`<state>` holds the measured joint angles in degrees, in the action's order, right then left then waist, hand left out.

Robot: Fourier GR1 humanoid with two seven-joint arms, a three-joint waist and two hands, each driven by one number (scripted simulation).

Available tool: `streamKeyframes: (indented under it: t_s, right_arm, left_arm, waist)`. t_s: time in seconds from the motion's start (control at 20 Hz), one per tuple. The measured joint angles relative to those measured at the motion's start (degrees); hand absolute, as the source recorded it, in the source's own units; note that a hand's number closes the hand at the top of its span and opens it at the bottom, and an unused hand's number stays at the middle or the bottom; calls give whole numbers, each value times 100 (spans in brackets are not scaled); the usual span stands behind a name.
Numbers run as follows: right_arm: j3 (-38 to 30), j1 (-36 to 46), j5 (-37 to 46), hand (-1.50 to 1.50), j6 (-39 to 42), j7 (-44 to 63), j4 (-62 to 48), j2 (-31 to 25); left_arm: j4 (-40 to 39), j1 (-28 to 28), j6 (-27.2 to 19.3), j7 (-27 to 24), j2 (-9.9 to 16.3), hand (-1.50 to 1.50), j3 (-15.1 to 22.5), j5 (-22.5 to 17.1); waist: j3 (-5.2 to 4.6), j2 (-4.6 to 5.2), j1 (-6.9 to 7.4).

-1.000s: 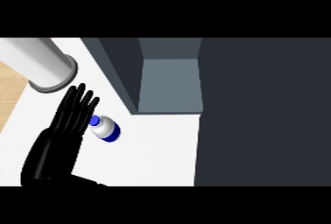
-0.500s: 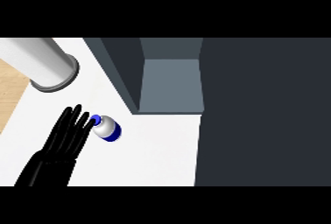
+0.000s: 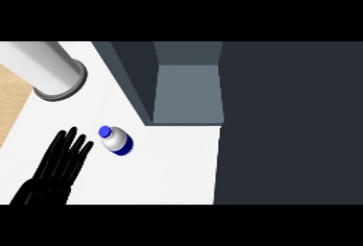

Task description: Pick up the bottled water, place it into the cabinet and close the cabinet

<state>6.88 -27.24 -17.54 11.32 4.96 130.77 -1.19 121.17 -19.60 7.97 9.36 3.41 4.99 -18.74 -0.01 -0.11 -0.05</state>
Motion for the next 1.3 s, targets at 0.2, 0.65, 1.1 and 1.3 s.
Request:
streamKeyframes:
  t_s: [0.2, 0.65, 1.1, 1.3]
  right_arm:
    - [-39, -193, -19, -150, 154, -173, 12, -48]
    - [-36, -443, 48, -150, 369, -620, -183, -34]
    - [74, -618, 240, -150, 553, -966, -321, 16]
    - [210, -786, 271, -150, 561, -921, -160, 25]
  left_arm:
    - [-218, -109, 307, -335, 92, -150, -264, -162]
    - [-862, 103, 472, -748, 124, -150, -819, -207]
    - [-1902, 645, 632, -1280, 235, -150, -1142, 165]
    - [-2745, 1031, 798, -1614, 395, -150, -1347, 307]
  waist:
    - [1, 2, -3]
    - [1, 5, -14]
    - [0, 5, -23]
    - [0, 8, -37]
